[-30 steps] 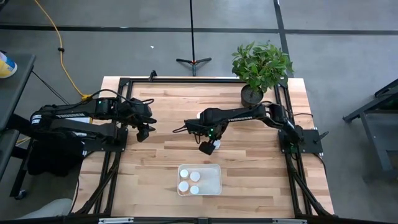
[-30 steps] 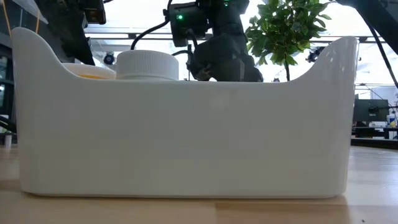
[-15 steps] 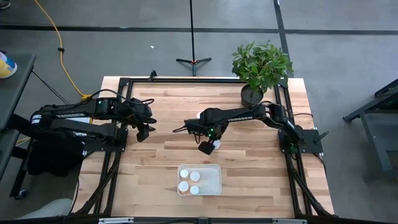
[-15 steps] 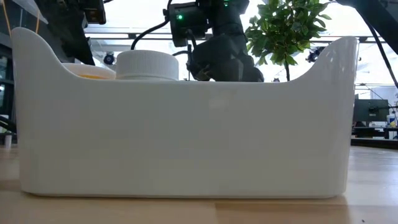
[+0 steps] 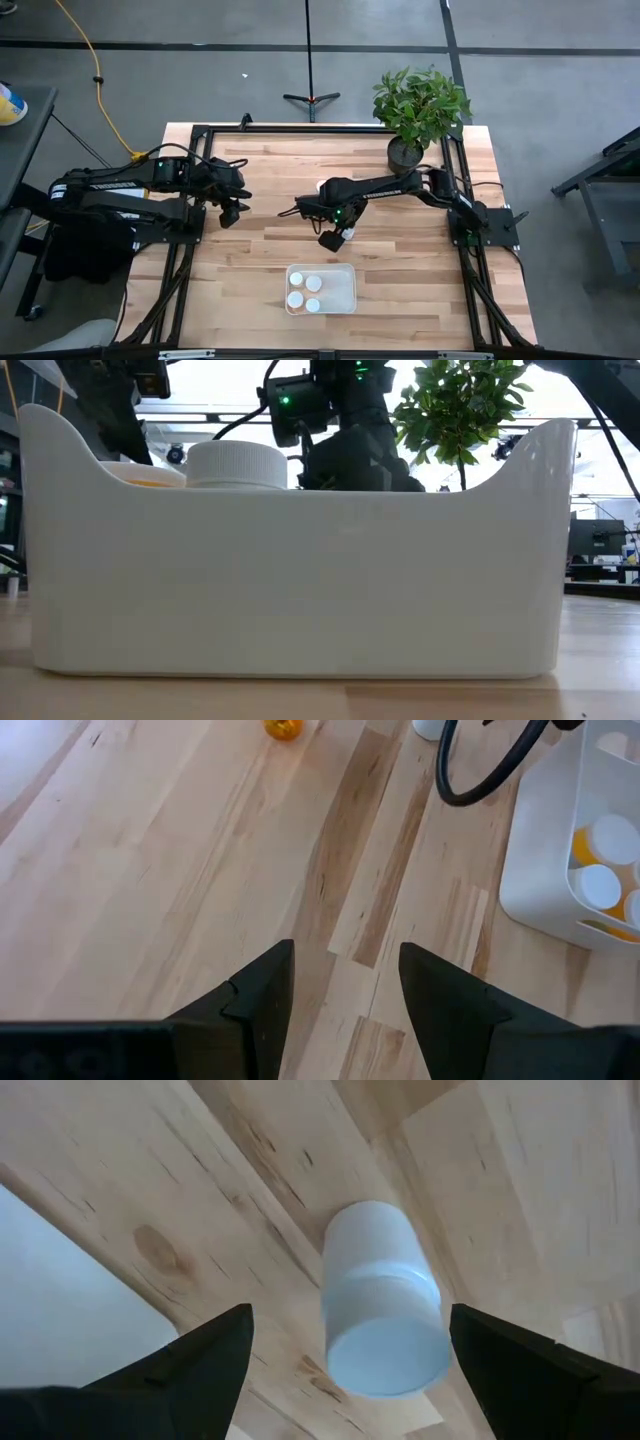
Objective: Pick and place pill bottles into a basket
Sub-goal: Put the white pill bottle in the white bin
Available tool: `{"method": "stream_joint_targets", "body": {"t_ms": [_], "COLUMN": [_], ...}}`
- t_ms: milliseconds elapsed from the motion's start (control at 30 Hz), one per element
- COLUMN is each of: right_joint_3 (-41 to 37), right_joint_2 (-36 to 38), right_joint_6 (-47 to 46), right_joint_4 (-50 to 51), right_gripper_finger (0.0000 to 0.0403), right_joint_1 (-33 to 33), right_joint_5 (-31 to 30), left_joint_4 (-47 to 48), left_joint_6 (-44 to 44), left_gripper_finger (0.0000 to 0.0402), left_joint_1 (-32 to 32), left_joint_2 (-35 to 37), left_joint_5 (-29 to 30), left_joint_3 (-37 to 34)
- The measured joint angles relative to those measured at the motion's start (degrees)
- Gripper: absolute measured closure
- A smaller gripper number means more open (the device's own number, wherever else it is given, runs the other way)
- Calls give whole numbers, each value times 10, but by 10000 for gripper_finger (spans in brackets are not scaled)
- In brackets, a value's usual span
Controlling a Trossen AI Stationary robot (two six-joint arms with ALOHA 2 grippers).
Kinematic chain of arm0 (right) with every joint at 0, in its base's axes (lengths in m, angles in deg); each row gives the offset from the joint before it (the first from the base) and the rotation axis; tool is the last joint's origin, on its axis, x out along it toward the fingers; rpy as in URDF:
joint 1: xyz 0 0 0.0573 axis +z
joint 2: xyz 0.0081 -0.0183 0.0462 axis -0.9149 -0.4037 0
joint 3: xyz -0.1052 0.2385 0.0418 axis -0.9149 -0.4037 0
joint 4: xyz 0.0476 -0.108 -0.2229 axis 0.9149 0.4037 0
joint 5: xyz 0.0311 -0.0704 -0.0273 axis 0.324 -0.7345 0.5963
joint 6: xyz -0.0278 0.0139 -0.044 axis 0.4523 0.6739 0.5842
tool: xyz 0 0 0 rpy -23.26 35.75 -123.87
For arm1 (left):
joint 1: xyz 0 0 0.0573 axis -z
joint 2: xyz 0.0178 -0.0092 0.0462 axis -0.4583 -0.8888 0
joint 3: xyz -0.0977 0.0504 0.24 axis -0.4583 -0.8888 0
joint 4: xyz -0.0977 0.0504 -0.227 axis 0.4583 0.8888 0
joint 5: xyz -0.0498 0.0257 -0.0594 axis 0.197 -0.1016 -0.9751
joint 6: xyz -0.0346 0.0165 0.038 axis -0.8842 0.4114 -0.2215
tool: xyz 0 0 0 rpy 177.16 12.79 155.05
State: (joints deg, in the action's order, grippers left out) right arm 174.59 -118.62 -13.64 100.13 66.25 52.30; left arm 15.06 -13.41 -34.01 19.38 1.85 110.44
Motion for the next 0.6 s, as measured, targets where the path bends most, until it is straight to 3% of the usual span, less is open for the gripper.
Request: {"method": "stream_joint_targets", "body": {"t_ms": [400,600], "right_joint_3": [0,0], "right_joint_2": [-1,-1], "right_joint_6": [0,1], "right_joint_4": [-2,-1], "right_gripper_finger": [77,101], "right_joint_1": [-2,-2], "right_joint_5": [-5,4], "left_joint_4": [0,0], "left_joint_6": [0,0], "left_gripper_finger": [186,186], "left_joint_1": [0,0], "left_joint_2": [0,0], "left_joint_5": [0,0], "left_joint_3": [0,0]}}
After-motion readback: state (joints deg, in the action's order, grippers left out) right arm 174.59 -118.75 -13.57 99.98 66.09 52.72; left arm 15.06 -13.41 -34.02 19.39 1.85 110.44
